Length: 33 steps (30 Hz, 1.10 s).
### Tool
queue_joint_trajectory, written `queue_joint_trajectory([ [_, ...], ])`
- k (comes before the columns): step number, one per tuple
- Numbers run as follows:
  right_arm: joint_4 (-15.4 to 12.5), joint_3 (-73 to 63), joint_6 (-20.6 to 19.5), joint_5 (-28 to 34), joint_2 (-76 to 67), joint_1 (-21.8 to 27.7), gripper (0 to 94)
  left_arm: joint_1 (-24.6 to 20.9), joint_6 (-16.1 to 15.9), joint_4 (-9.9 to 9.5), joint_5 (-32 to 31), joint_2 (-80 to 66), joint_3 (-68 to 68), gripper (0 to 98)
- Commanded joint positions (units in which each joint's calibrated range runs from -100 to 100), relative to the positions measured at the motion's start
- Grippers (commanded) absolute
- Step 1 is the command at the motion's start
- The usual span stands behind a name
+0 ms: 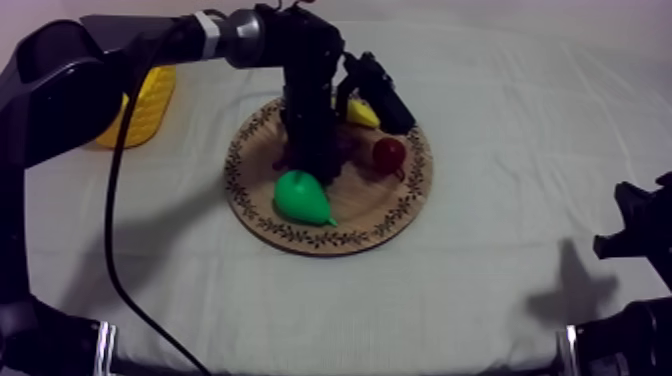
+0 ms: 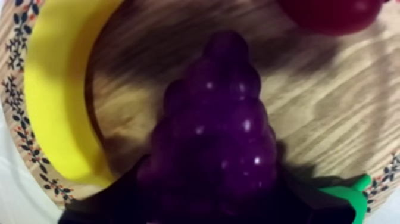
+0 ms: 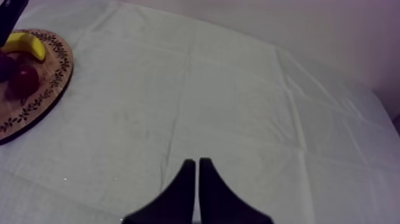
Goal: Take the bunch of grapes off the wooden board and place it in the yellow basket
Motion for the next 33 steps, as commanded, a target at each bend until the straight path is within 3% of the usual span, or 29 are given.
queue_joint_trajectory([
  [1, 0.0, 0.0, 0.1, 0.0, 0.0, 0.0, 0.3, 0.0, 0.0, -0.24, 0.1, -0.7, 0.0, 36.1],
  [17, 0.0, 0.0, 0.1, 0.0, 0.0, 0.0, 0.3, 1.2, 1.1, -0.09, 0.1, -11.4, 3.2, 36.5],
  [33, 0.0, 0.0, 0.1, 0.0, 0.0, 0.0, 0.3, 3.3, 5.5, 0.92, 3.3, -24.9, 4.9, 36.9],
])
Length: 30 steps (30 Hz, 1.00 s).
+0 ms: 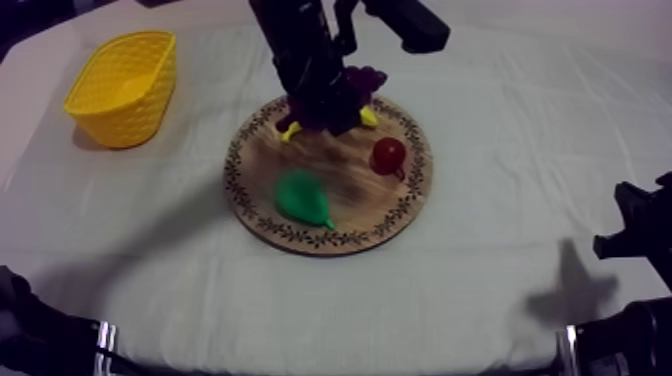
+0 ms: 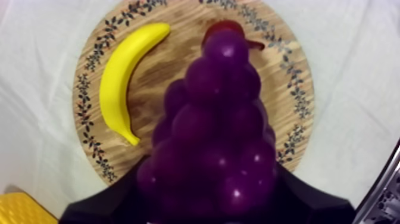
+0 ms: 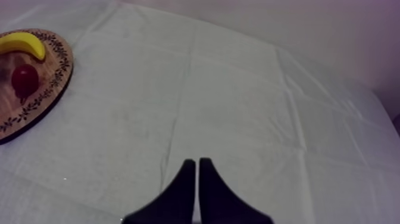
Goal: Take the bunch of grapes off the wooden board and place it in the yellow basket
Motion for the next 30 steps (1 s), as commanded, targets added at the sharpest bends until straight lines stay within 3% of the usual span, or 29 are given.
queue_joint_trajectory([
  [1, 0.0, 0.0, 0.0, 0.0, 0.0, 0.0, 0.3, 0.2, 0.6, -0.01, 0.1, -1.1, 0.0, 36.9],
  [15, 0.0, 0.0, 0.0, 0.0, 0.0, 0.0, 0.3, -0.8, 3.5, -0.53, 0.3, -3.8, 1.3, 38.9],
  [30, 0.0, 0.0, 0.0, 0.0, 0.0, 0.0, 0.3, -11.4, 2.2, -0.02, 0.2, -5.6, 2.5, 40.7],
])
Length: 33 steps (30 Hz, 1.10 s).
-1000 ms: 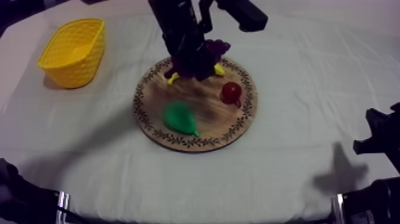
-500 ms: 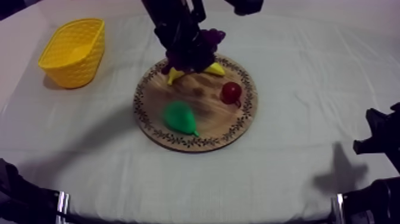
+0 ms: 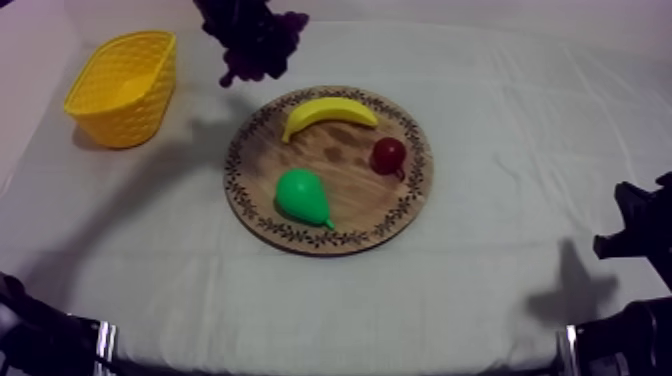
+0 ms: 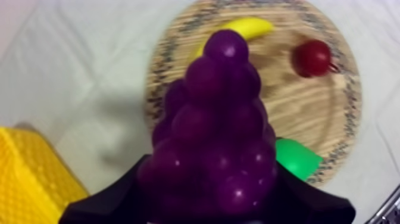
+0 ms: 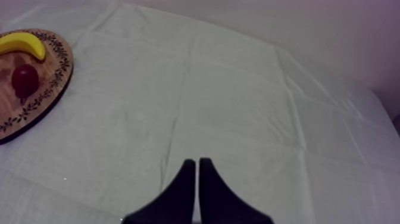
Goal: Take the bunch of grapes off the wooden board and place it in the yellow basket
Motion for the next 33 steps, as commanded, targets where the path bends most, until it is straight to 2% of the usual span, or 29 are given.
queue_joint_trajectory([
  [1, 0.0, 0.0, 0.0, 0.0, 0.0, 0.0, 0.3, -2.4, -0.1, -0.16, 0.0, -0.3, 0.1, 40.6],
  [12, 0.0, 0.0, 0.0, 0.0, 0.0, 0.0, 0.3, -12.7, -0.1, -0.76, 0.0, -1.8, 0.1, 39.9],
  [23, 0.0, 0.0, 0.0, 0.0, 0.0, 0.0, 0.3, -22.3, 0.0, -0.23, 0.0, -1.8, 0.1, 36.8],
  [33, 0.0, 0.0, 0.0, 0.0, 0.0, 0.0, 0.3, -26.1, 0.2, -0.17, 0.1, -0.7, -1.6, 33.7],
])
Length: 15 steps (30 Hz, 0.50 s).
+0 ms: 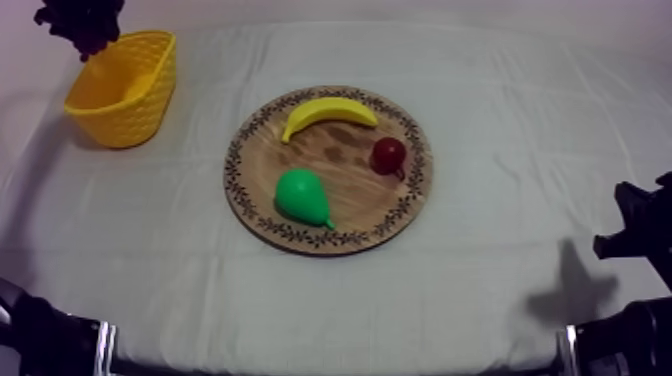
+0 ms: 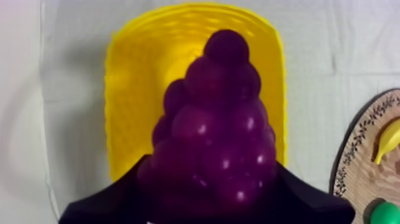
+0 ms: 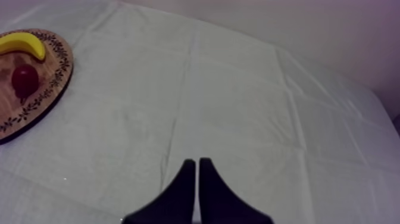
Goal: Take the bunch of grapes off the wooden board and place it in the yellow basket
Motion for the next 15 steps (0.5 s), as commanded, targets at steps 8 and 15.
queue_joint_trajectory([
  [8, 0.0, 0.0, 0.0, 0.0, 0.0, 0.0, 0.3, -0.2, -0.1, 0.41, 0.5, 4.3, -3.3, 37.7],
  [15, 0.0, 0.0, 0.0, 0.0, 0.0, 0.0, 0.3, -0.1, -0.1, 1.01, 0.4, 10.0, -5.9, 38.5],
])
